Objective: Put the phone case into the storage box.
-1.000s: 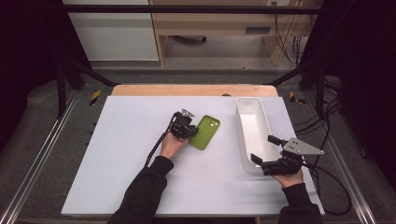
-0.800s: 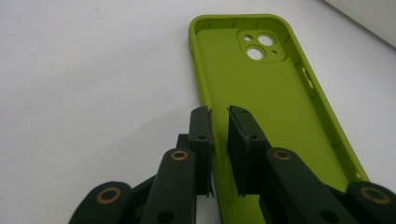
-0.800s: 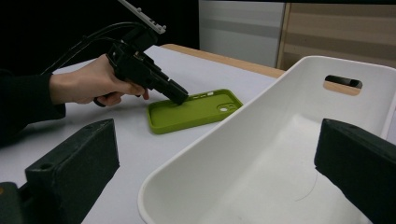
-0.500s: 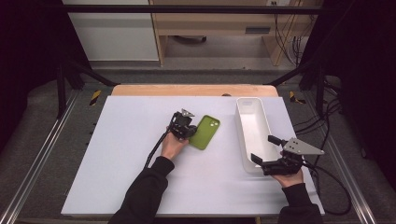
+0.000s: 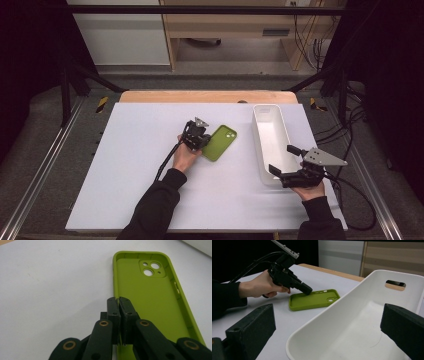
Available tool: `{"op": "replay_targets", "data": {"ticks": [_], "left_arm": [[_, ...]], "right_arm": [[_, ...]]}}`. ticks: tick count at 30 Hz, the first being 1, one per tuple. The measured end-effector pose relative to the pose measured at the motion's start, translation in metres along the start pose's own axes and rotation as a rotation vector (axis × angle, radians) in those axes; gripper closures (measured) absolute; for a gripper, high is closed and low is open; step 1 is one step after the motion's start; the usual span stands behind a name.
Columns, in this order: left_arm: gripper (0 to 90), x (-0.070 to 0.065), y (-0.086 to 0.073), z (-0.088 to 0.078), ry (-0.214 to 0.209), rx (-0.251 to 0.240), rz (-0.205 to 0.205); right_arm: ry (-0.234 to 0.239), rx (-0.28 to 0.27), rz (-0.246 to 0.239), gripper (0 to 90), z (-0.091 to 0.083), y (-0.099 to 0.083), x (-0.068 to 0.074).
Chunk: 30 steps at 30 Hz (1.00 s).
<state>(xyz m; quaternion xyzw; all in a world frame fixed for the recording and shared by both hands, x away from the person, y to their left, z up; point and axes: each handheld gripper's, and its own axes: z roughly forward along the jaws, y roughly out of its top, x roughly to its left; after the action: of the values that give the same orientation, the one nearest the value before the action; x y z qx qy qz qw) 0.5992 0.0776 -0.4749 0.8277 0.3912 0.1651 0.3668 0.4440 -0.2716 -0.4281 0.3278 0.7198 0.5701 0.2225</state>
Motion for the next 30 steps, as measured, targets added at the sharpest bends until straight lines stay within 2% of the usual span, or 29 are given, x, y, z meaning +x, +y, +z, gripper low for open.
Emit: {"op": "replay_targets", "data": {"ticks": [8, 13, 26, 30], "left_arm": [[87.6, -0.001, 0.003, -0.01, 0.001, -0.04, 0.001], [87.6, -0.001, 0.006, -0.022, 0.005, -0.076, 0.003], [87.6, 0.004, 0.006, -0.051, 0.004, -0.134, -0.004], [87.6, 0.005, 0.005, -0.061, 0.006, -0.151, 0.004]], "right_arm": [[0.004, -0.003, 0.003, 0.3, 0.0, 0.0, 0.0], [0.002, -0.006, 0.004, 0.3, -0.001, 0.0, 0.0], [-0.002, -0.001, 0.006, 0.3, -0.001, 0.001, 0.0], [-0.006, 0.002, 0.008, 0.3, -0.001, 0.001, 0.0]]}}
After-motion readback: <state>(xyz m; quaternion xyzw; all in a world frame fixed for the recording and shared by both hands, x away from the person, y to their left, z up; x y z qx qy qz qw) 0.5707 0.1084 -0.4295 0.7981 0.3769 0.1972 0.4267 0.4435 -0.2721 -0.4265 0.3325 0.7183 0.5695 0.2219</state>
